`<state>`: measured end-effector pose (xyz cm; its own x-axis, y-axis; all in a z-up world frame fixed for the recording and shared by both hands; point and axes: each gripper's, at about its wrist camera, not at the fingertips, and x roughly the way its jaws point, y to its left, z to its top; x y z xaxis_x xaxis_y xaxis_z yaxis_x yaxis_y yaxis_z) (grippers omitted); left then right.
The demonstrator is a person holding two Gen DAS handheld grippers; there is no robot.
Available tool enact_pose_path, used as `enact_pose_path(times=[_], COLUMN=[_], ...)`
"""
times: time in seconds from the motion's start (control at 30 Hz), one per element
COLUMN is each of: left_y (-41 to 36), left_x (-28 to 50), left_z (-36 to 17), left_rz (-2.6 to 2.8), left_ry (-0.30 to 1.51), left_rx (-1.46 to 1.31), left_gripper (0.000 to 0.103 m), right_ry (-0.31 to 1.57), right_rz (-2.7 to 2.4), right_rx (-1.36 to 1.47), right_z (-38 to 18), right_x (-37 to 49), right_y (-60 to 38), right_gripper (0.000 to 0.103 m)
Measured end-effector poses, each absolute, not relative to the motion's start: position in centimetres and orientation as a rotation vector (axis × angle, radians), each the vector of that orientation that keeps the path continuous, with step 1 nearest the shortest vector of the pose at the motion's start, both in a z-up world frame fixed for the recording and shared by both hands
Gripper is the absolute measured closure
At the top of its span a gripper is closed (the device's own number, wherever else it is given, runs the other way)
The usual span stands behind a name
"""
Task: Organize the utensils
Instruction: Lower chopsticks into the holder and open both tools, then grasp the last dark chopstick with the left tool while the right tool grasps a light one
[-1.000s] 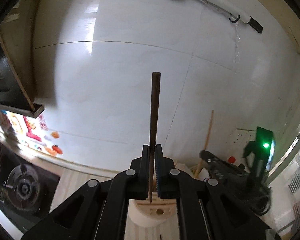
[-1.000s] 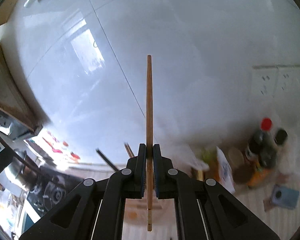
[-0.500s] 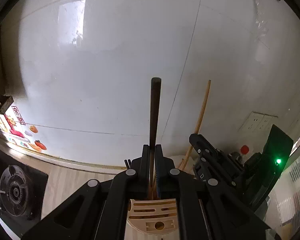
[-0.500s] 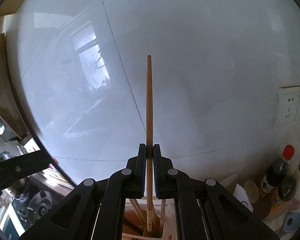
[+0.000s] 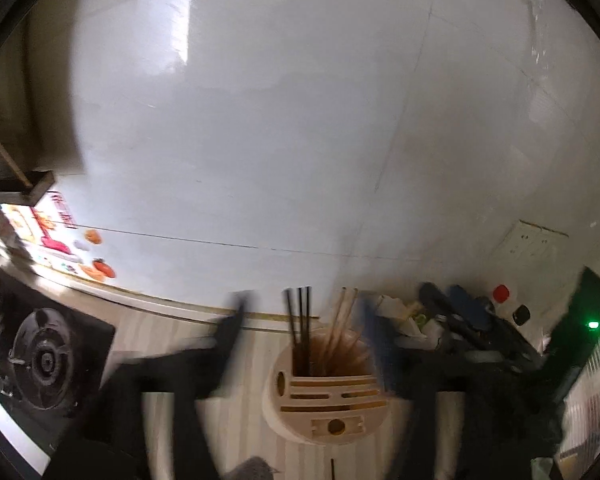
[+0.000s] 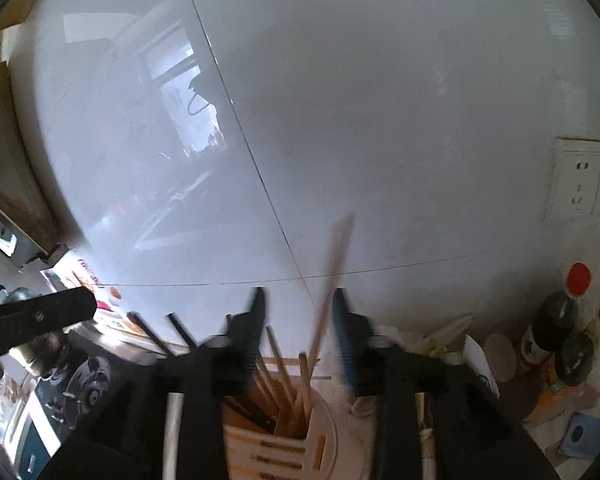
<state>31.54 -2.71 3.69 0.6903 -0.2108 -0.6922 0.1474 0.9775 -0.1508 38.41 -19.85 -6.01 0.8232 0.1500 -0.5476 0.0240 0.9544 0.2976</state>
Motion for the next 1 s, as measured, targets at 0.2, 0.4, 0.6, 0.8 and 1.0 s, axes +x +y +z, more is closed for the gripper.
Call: enact_pose_path(times=[0.2, 0.4, 0.6, 0.8, 1.0], left_y=[-1.3, -0.8, -3.4, -7.8, -11.3], left_x=[28.4, 25.6, 23.2, 21.1, 19.7], left_z=[3.4, -2.4, -9.7, -17.3, -22.5], left_rz=[-0.097, -0.053, -0.076, -0.139, -0.182], left_ry=[0.72, 0.83, 0.993, 1.188, 1.315], left_rx=[-0.047, -0.017, 0.053, 0.117, 0.17], left_gripper=[0.001, 0.0, 0.0, 0.0, 0.0], right_ry=[0.63, 0.726, 0.904, 1.114, 1.308], right_rz=[-0.023, -0.171, -0.281, -0.347, -0.354], right_rx=[0.329, 0.323, 0.343, 0.323, 0.286], right_z=[-4.4, -6.5, -12.8, -19.2, -25.3], right_x=[33.9, 28.6, 23.6, 20.7, 18.9], right_y=[-22.2, -25.9, -29.7, -32.8, -34.4], right_gripper=[0.047, 0.044, 0.044, 0.044, 0.044])
